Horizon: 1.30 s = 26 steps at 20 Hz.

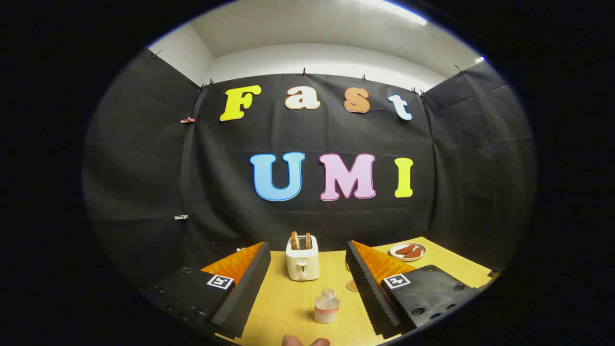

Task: Take the bottle from table, then pour the juice into the cup, finally place the bottle on the coaster

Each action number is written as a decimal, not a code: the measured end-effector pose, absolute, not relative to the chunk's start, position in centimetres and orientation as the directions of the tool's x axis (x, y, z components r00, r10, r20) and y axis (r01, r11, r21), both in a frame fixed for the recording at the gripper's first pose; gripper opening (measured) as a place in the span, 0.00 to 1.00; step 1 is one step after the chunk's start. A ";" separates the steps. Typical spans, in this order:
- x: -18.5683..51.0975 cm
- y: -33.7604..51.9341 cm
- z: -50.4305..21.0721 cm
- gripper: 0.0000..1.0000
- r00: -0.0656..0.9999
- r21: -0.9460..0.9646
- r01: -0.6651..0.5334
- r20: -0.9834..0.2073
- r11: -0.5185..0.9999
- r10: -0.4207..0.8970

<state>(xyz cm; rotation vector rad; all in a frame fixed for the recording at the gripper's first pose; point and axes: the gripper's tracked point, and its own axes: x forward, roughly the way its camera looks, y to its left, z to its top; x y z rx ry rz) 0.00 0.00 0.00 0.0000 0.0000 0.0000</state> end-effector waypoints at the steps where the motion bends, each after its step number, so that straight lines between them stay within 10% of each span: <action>1: -0.1 -0.2 0.1 0.97 1.000 -0.004 0.002 0.004 1.000 -0.002; 26: 1.4 -0.3 -11.1 0.97 0.999 -0.055 0.032 -0.003 0.998 -0.032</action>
